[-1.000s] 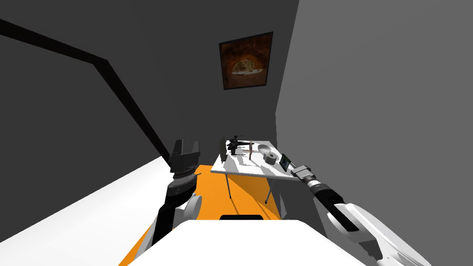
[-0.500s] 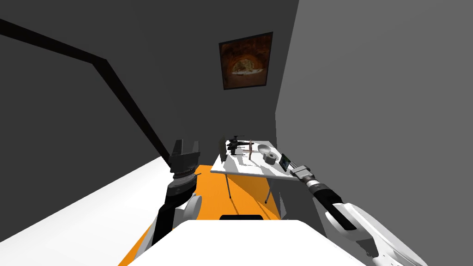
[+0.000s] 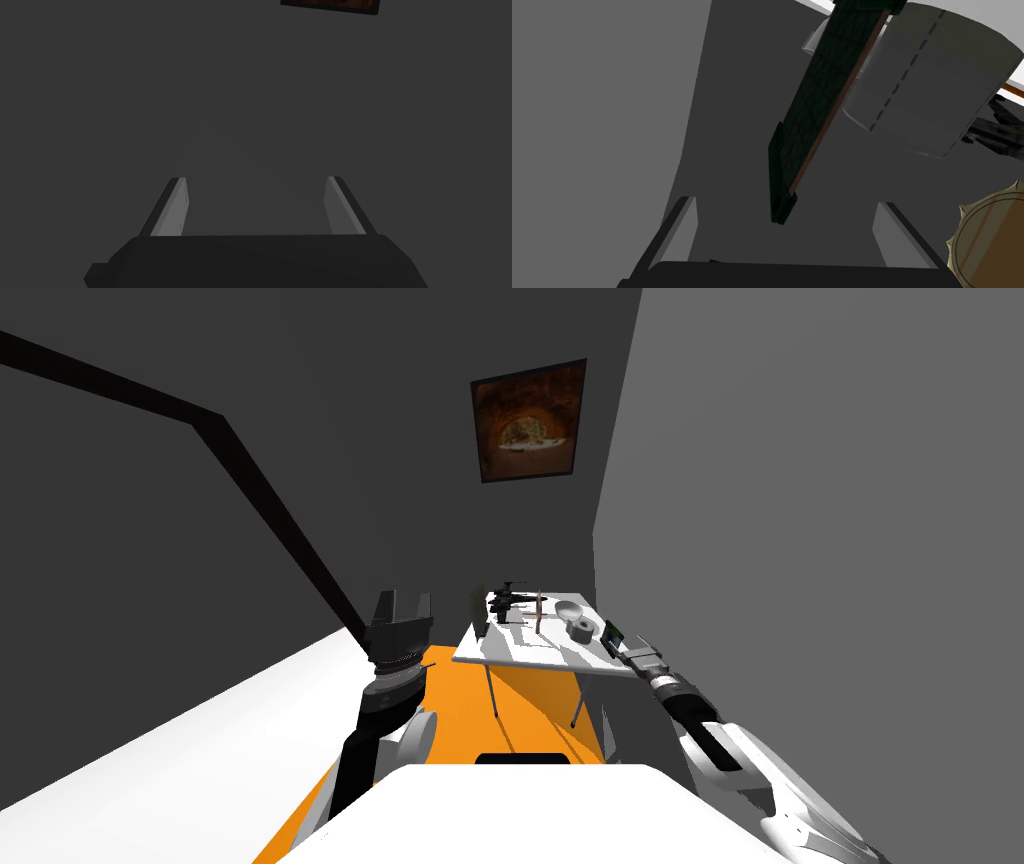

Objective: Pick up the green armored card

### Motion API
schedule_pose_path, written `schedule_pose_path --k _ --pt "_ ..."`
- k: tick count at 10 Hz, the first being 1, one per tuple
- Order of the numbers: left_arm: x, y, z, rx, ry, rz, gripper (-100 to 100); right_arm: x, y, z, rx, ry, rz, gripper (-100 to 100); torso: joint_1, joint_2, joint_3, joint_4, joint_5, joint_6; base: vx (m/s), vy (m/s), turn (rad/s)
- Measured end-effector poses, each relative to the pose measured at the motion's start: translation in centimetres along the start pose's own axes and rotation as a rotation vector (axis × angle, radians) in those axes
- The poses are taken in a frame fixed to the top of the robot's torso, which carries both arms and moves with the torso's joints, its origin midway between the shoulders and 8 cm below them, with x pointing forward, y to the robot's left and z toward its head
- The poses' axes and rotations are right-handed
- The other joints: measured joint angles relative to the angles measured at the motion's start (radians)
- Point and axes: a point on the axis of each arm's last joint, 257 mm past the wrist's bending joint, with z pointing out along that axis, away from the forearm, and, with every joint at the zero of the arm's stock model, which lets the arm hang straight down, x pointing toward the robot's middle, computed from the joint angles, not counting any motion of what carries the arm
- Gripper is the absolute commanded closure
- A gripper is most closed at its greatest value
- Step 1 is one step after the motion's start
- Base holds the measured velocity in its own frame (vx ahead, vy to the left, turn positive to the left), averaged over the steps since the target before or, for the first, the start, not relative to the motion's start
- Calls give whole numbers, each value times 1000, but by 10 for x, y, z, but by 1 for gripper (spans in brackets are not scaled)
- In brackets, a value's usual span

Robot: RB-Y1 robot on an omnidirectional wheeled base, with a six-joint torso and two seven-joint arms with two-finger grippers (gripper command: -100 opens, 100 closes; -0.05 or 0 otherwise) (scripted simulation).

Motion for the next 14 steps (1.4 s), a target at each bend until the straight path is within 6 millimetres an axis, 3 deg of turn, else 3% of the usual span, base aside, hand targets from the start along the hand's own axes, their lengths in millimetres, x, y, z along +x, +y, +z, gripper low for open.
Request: schedule_pose_path --k 7,8,9,14 --pt "0 0 0 0 0 0 0 5 26 23 38 -50 367 -100 0 0 0 0 0 0 -4 -24 -11" --pt "0 0 0 0 0 0 0 5 27 23 38 -52 375 0 1 0 0 0 0 0 0 0 0" --pt "0 0 0 0 0 0 0 5 27 23 38 -51 374 -100 1 0 0 0 0 0 0 27 -145" --pt "0 0 0 0 0 0 0 3 44 53 -27 -68 395 -100 3 0 0 0 1 0 -1 40 -75"
